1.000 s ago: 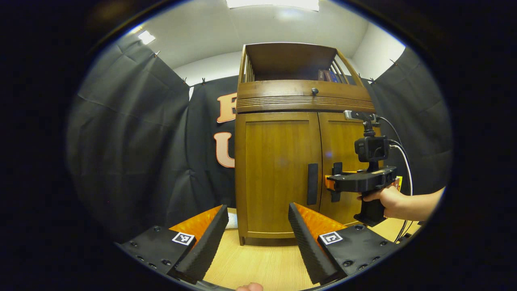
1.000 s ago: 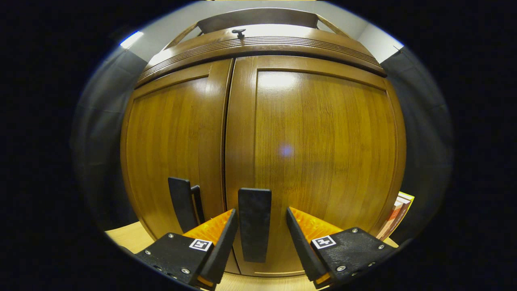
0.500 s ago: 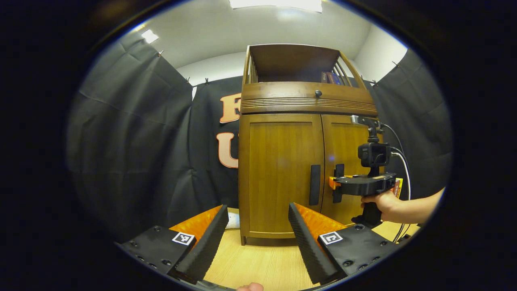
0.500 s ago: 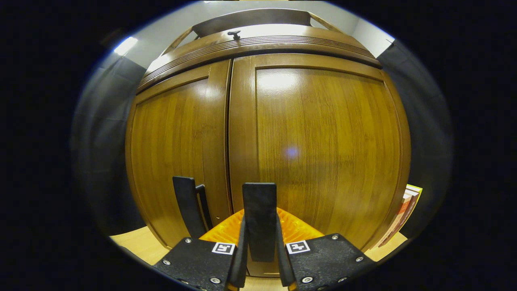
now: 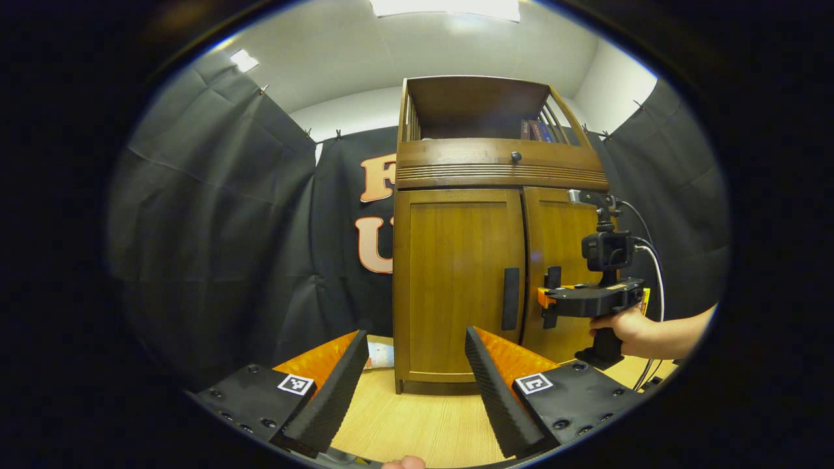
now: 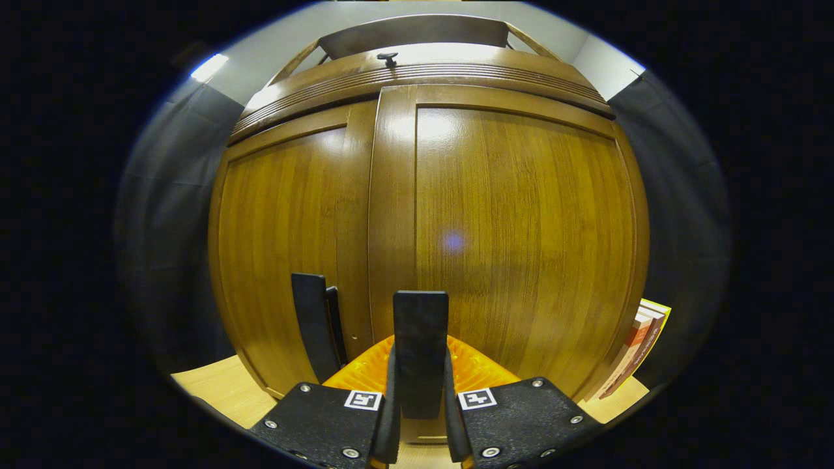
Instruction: Open the right door of the double-door shoe cabinet with the right hand, and open the left door with the left hand.
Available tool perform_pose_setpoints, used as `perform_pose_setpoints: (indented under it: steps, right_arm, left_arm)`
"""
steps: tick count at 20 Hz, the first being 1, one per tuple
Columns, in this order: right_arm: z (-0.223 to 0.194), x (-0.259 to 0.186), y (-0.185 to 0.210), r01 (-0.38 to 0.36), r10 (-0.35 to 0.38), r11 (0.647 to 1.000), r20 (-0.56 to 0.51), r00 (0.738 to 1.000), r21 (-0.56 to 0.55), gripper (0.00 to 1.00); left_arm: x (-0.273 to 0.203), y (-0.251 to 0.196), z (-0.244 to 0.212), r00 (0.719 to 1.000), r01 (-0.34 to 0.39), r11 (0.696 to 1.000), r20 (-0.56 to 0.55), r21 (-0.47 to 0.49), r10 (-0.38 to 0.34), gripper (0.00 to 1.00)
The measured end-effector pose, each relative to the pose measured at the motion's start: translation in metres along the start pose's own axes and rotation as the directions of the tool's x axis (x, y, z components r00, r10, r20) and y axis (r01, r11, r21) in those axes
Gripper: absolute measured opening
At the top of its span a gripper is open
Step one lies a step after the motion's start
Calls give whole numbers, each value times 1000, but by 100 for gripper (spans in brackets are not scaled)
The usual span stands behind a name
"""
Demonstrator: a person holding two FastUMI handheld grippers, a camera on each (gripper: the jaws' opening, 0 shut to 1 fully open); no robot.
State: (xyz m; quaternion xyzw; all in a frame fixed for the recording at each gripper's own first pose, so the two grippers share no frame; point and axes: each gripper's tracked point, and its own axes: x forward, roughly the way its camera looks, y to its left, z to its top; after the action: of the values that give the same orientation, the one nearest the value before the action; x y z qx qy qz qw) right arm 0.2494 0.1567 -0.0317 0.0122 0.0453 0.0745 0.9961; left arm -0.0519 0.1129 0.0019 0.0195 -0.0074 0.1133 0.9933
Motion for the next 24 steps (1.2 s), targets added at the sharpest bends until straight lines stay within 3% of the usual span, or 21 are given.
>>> perform_pose_setpoints:
  steps: [10, 17, 23, 24]
  right_arm:
    - [-2, -87, -23, -33, 33, 999, -13, 999, 4, 28]
    - [3, -156, -62, 8, -8, 1000, -20, 1000, 2, 27]
    - [-1, -190, -96, 35, -35, 999, -35, 999, 17, 15]
    - [-1, -196, -101, 41, -40, 999, -36, 999, 24, 18]
  left_arm:
    - [-7, -12, -3, 999, 42, 999, -5, -8, -42, 94]
    - [-6, -46, -4, 993, 120, 993, -8, -19, -121, 94]
    - [-4, -73, -6, 984, 177, 984, -12, -19, -177, 94]
    - [-6, -77, -6, 983, 182, 983, -12, -22, -183, 95]
